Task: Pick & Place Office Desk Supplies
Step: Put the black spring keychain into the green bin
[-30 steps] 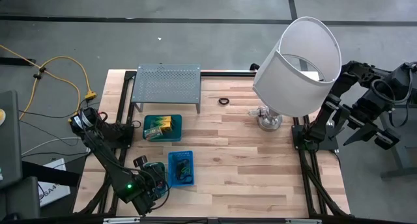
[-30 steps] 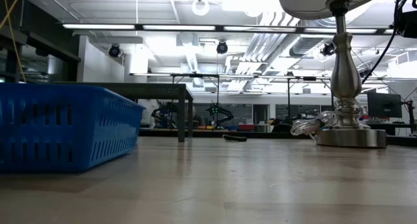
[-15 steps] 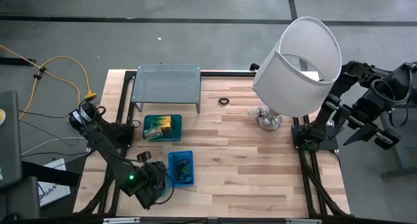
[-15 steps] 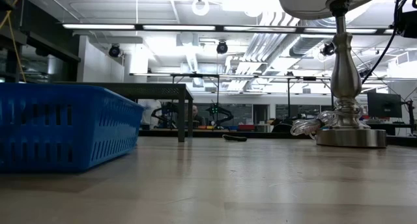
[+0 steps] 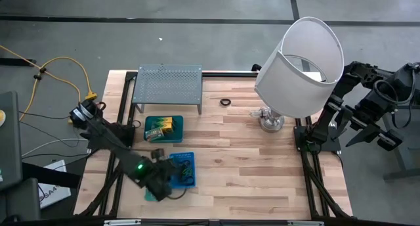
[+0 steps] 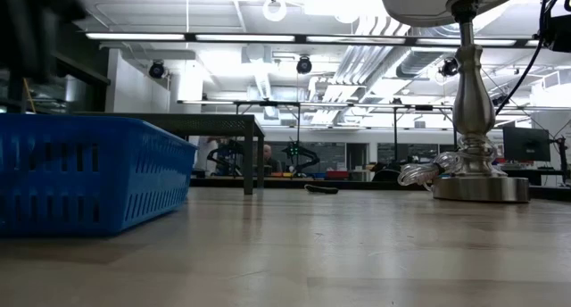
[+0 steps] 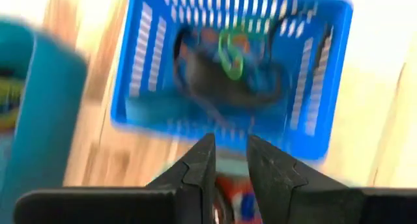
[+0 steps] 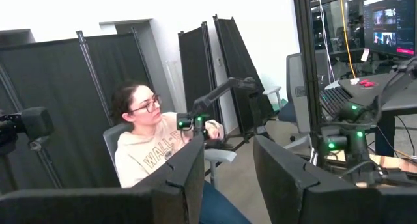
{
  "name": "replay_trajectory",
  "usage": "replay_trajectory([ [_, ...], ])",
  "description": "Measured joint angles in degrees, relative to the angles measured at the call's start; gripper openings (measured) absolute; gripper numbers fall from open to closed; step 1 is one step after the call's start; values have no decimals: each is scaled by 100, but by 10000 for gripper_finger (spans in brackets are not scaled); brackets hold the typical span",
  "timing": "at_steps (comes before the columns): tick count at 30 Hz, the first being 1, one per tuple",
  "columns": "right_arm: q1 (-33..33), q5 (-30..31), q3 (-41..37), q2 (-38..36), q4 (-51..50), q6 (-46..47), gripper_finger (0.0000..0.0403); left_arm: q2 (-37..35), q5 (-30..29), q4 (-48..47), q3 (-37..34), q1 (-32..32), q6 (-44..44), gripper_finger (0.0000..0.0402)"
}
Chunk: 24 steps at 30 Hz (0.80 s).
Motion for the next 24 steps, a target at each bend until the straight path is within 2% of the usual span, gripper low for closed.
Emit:
replay_trajectory([
  [12, -1, 1, 0, 0, 0, -1, 120, 107, 744, 1388, 5, 1866, 2392, 82],
  [19, 0, 1, -1, 0, 1, 0, 120, 198, 900, 2004, 1, 2474, 3425, 82],
  [24, -1, 1, -1, 0, 1, -1, 120, 437, 907, 2456, 51, 2752, 3849, 82],
])
